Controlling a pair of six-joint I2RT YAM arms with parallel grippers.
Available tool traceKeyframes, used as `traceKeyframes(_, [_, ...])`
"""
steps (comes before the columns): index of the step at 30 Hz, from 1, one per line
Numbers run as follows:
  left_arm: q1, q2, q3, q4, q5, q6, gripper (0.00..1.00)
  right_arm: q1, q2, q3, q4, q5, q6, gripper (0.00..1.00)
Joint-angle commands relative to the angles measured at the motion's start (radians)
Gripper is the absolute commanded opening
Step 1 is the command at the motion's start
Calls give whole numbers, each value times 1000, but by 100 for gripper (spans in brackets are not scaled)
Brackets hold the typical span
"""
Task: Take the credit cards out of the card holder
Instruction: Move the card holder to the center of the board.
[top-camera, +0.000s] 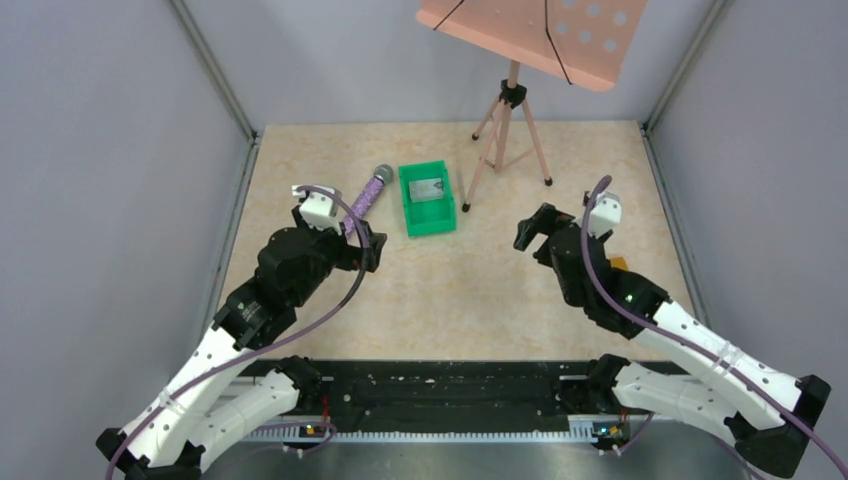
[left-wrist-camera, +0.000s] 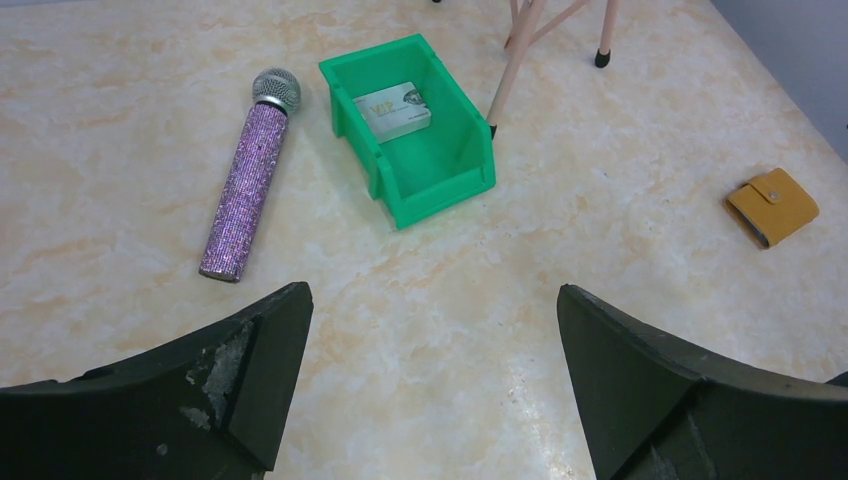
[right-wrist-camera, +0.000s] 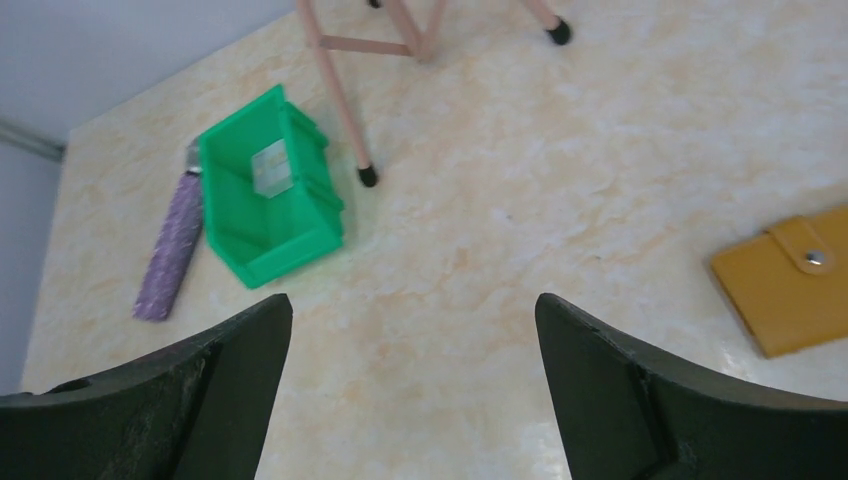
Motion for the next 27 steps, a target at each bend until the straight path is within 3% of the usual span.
traceKeyframes(1, [-2,-24,8,30,18,3,98,-77,64,0,-159,221,125,90])
traceKeyframes(3, [-3,-34,8,32,36,2,97,-200,117,11,-224,186,181,89])
traceKeyframes(7, [-4,-44,-3,48,65,-4,97,-445,189,-20,-234,-33,198,83])
traceKeyframes(12, [-3,-39,-2,48,84,-14,96,-593,230,-91,-202,-44,189,73])
traceKeyframes(17, [-3,-36,0,45,97,-18,96,-800,237,-184,-46,-185,98,59])
traceKeyframes(22, [-3,-48,-4,47,95,-18,95,-951,272,-228,82,-318,29,56])
traceKeyframes(27, [-3,-49,-5,46,96,-16,95,-988,365,-229,146,-398,26,53])
